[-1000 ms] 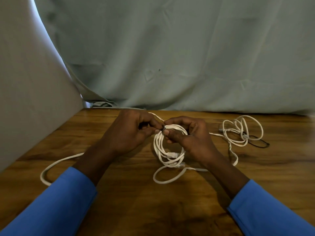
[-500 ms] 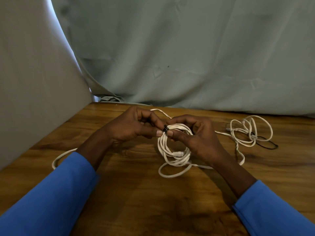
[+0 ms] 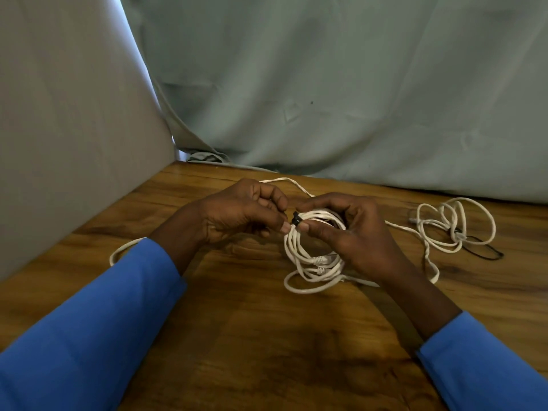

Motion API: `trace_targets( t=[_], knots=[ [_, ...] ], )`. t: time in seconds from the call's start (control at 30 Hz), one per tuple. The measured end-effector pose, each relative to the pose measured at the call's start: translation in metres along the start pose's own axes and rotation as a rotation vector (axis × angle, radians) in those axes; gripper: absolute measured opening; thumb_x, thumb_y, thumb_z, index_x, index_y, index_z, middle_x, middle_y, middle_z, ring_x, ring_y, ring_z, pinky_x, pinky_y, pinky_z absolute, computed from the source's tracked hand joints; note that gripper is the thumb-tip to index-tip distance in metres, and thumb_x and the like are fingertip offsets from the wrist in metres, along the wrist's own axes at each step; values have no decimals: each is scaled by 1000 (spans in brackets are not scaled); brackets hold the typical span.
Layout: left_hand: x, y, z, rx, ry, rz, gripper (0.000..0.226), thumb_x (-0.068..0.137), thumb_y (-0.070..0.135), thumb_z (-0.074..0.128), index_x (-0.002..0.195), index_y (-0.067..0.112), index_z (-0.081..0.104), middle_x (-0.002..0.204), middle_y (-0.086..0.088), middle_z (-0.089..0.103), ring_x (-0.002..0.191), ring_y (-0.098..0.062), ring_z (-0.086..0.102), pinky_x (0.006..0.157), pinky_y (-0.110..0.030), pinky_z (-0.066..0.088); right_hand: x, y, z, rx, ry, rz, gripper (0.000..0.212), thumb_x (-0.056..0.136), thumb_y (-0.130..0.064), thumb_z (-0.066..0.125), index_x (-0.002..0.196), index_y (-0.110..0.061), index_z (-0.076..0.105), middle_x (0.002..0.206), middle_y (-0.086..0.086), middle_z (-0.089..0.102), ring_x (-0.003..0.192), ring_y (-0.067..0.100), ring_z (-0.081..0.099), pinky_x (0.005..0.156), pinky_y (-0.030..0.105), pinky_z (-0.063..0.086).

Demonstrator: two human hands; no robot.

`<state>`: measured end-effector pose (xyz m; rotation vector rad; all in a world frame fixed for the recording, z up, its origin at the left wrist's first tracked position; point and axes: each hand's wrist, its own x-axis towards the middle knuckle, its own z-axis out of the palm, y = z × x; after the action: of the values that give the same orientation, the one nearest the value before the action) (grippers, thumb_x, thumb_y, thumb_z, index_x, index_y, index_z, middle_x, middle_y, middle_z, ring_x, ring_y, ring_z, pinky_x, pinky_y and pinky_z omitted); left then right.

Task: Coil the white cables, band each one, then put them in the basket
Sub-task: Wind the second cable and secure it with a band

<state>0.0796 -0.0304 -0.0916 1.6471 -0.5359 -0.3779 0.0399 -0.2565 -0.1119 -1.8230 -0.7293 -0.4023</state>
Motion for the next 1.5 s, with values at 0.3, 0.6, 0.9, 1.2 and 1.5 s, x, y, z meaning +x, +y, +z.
trace_targets(
  t=[0.3, 0.6, 0.9, 1.2, 1.5],
  knots=[
    [4, -1, 10, 111, 155, 183, 17, 83, -4, 76, 97, 6, 77, 85, -6, 78, 77, -13, 71, 68, -27, 59, 0, 6, -1, 191, 82, 95, 22, 82, -4, 80, 103, -7, 75, 92, 5, 78, 79, 16, 73, 71, 29, 60],
    [11, -8, 21, -130, 140, 204, 39, 71, 5, 81, 108, 2, 69, 87, -13, 74, 77, -20, 73, 73, -31, 61, 0, 9, -4, 238, 150, 126, 26, 78, -1, 81, 102, -1, 74, 90, 5, 79, 79, 15, 73, 70, 24, 58],
    [12, -16, 29, -332, 82, 110, 14, 74, 9, 76, 88, 11, 75, 87, -7, 76, 79, -17, 74, 69, -29, 63, -5, 5, 1, 113, 137, 40, 22, 81, -5, 82, 102, -7, 74, 94, 0, 78, 84, 12, 74, 73, 22, 56],
    [14, -16, 25, -352, 108, 169, 21, 79, 8, 72, 100, 3, 76, 96, -13, 76, 89, -23, 75, 76, -32, 63, -1, 10, 3, 232, 206, 74, 19, 85, -1, 77, 104, 2, 71, 88, 8, 75, 73, 16, 70, 67, 26, 57],
    [15, -20, 16, -269, 15, 133, 29, 74, -6, 77, 91, 10, 60, 84, -11, 70, 78, -19, 70, 75, -35, 61, -2, 10, -3, 95, 78, 99, 21, 82, -7, 82, 101, -10, 75, 91, 3, 78, 79, 14, 73, 70, 28, 58]
  ],
)
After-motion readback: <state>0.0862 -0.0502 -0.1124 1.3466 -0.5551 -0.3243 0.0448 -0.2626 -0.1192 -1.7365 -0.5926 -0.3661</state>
